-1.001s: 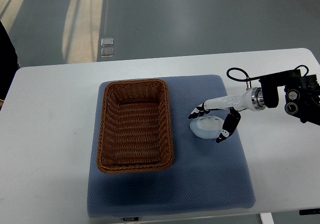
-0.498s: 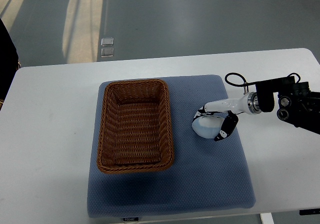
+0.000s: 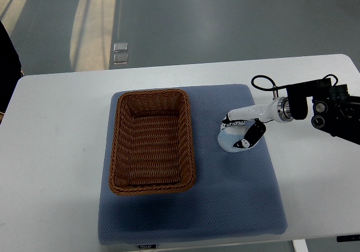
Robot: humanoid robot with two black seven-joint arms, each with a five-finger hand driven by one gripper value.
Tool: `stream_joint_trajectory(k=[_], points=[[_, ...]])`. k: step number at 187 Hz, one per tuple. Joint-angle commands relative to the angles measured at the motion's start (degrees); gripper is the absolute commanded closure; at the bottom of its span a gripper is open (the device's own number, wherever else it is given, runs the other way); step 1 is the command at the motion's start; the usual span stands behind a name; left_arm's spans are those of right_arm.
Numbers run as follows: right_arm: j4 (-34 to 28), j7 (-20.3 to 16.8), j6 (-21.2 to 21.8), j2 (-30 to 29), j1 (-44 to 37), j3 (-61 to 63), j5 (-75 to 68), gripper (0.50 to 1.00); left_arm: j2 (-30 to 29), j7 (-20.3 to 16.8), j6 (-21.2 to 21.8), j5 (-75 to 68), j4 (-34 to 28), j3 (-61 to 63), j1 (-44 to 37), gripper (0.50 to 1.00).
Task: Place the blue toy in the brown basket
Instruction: 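Close the right hand's fingers around the pale blue plush toy, then lift the toy with the right hand and carry it over the basket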
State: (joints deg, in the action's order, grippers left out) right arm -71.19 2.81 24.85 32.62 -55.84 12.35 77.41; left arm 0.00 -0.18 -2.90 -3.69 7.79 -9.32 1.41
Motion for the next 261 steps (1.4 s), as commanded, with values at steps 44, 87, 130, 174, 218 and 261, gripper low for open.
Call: stream_joint_trajectory(k=[44, 87, 130, 174, 218, 261], points=[[0.08, 0.18, 0.11, 0.78, -5.86, 0.48, -0.85, 1.0, 0.0, 0.0, 0.0, 0.0, -0.05, 0.0, 0.0, 0.5], [0.7, 0.27, -0.24, -0.98, -13.15, 0.48, -0.85, 1.0, 0.0, 0.0, 0.0, 0.0, 0.03, 0.0, 0.0, 0.5], [2.63, 0.44, -0.94, -8.19, -16.85, 3.11, -1.73, 1.0, 0.0, 0.0, 0.0, 0.0, 0.03, 0.0, 0.0, 0.5], [5.71, 0.44, -4.72, -17.15, -14.74, 3.9, -1.56, 1.0, 0.0, 0.0, 0.0, 0.0, 0.03, 0.0, 0.0, 0.5], [9.84, 0.35, -7.71, -23.04, -8.85, 3.91, -1.38, 1.0, 0.0, 0.0, 0.0, 0.0, 0.03, 0.0, 0.0, 0.5], [9.93, 0.35, -10.61, -24.98, -4.98, 3.99, -0.85, 0.989, 0.0, 0.0, 0.0, 0.0, 0.03, 0.0, 0.0, 0.5]])
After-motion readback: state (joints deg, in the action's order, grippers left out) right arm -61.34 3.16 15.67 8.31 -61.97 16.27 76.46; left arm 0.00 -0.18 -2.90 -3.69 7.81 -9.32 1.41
